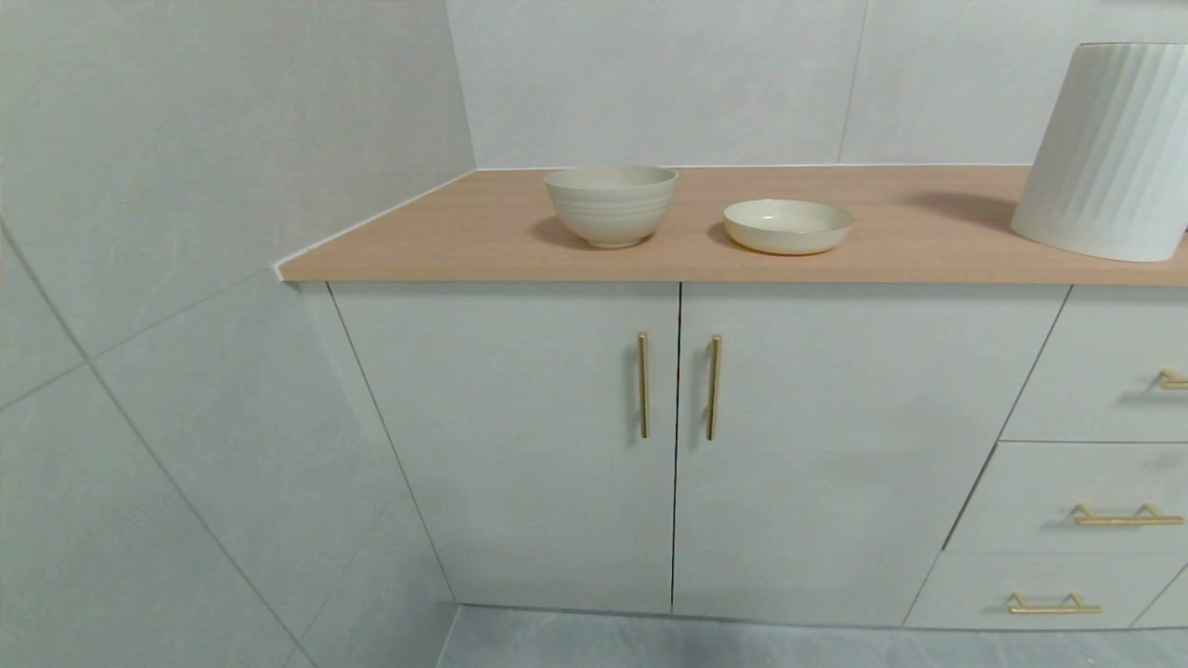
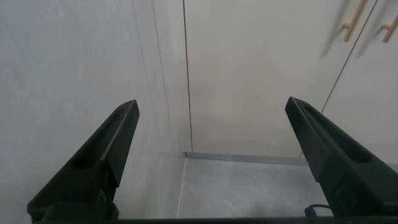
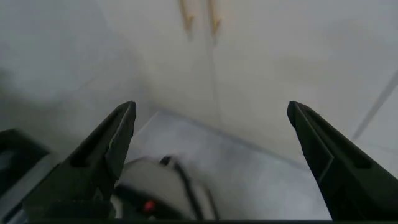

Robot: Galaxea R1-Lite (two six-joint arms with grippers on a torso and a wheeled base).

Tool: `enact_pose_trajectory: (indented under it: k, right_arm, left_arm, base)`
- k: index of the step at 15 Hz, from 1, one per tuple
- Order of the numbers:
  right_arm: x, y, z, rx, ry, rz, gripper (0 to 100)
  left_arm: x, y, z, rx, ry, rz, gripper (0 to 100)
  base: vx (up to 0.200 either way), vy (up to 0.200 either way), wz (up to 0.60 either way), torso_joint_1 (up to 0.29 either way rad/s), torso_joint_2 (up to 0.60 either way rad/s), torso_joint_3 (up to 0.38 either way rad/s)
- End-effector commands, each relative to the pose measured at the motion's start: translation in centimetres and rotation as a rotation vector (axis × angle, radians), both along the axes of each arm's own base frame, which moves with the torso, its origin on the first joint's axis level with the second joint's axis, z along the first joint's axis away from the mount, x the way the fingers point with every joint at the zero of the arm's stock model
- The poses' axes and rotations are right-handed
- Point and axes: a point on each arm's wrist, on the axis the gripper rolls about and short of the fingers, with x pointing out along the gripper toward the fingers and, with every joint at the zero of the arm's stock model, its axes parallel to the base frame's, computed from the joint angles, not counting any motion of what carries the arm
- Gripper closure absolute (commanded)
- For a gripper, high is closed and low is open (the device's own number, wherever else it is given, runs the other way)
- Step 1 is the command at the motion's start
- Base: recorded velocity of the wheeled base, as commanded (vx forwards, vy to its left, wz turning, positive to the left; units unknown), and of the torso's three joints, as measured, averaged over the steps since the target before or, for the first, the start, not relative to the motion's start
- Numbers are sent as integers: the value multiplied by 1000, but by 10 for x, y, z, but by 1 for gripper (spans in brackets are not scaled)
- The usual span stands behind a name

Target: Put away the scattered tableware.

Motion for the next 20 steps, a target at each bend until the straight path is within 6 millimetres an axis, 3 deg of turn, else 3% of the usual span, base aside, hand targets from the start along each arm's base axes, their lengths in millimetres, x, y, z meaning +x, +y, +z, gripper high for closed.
enact_pose_trajectory:
  k: [1,3,4,5,7,14,17,20]
  right_arm:
    - [63,13,32,-22,215,125,0]
    - [114,39,46,-39,222,237,0]
    - [125,46,46,-41,220,262,0]
    - [153,66,41,-46,221,311,0]
    - [183,91,28,-50,252,365,0]
    - [238,140,25,1,322,408,0]
    - [259,153,4,-5,351,397,0]
    - [281,165,-16,-7,264,292,0]
  left_arm:
    - [0,0,0,0,-1,0,0]
    - [0,0,0,0,0,0,0]
    - [0,0,0,0,0,0,0]
    - [0,0,0,0,0,0,0]
    - [0,0,0,0,-1,0,0]
    - [0,0,0,0,0,0,0]
    - [0,0,0,0,0,0,0]
    - [0,0,0,0,0,0,0]
  base:
    - [0,0,0,0,0,0]
    - [0,0,0,0,0,0]
    - [0,0,0,0,0,0]
    - [0,0,0,0,0,0]
    - [0,0,0,0,0,0]
    - [0,0,0,0,0,0]
    - [0,0,0,0,0,0]
    - [0,0,0,0,0,0]
